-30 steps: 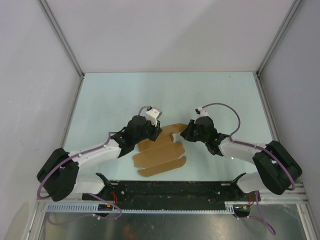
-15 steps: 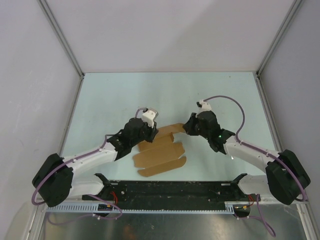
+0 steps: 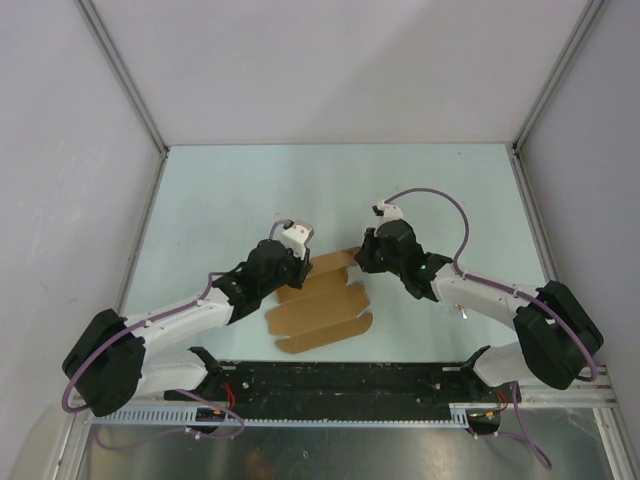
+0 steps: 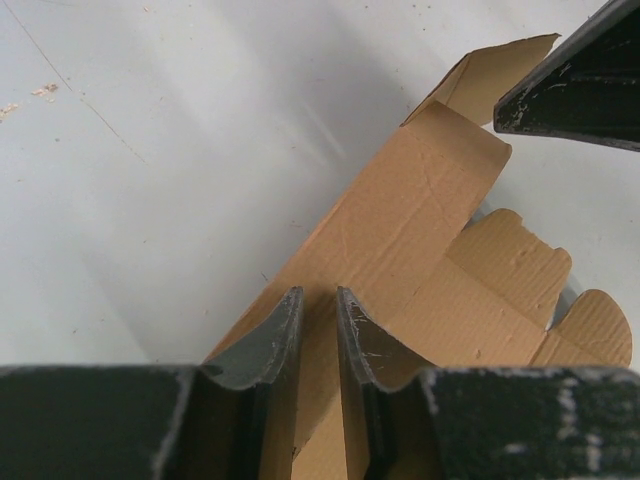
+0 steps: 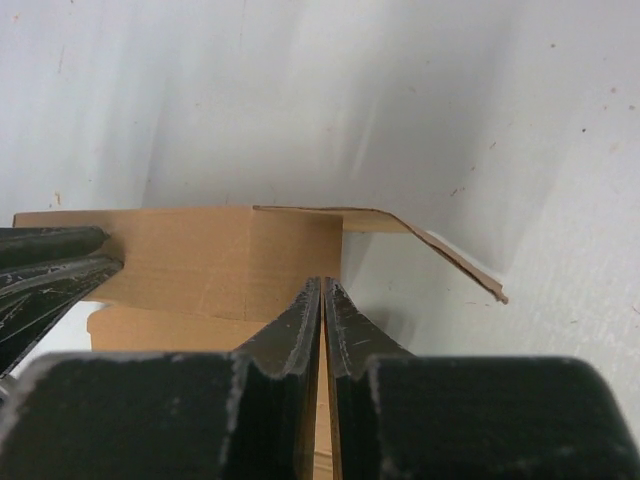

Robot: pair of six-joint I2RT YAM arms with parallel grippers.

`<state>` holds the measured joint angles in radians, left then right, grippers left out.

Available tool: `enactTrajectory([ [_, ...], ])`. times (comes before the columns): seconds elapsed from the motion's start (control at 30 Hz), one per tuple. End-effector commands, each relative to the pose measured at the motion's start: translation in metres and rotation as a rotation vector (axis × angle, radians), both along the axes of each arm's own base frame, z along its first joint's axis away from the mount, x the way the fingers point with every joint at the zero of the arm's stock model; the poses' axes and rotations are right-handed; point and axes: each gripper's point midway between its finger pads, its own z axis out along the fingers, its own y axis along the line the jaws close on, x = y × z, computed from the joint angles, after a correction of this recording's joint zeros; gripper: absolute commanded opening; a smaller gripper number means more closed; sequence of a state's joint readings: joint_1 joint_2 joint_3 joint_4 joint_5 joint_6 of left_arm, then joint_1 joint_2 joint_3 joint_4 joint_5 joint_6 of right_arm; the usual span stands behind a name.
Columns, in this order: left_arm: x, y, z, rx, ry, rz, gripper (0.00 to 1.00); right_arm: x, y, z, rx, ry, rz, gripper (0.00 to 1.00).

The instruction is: Fold the paper box

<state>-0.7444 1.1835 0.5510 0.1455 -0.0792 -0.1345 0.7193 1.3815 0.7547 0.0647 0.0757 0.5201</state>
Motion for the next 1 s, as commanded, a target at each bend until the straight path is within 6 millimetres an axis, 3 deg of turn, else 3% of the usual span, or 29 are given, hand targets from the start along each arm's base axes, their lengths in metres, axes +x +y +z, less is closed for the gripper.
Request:
enactTrajectory([
  [0.0, -0.001, 0.003, 0.002, -0.005, -0.008, 0.018, 0.24, 0.009, 0.005, 0.012, -0.011, -0.041, -0.007, 0.09],
  [0.47, -0.002, 0.0, 0.0, -0.006, 0.0, 0.004, 0.24, 0.002, 0.027, -0.002, 0.017, 0.01, 0.049, 0.08],
  [0.97, -0.003, -0.002, -0.002, -0.009, 0.005, -0.007, 0.23, -0.004, 0.053, 0.005, 0.148, 0.046, 0.13, 0.08],
])
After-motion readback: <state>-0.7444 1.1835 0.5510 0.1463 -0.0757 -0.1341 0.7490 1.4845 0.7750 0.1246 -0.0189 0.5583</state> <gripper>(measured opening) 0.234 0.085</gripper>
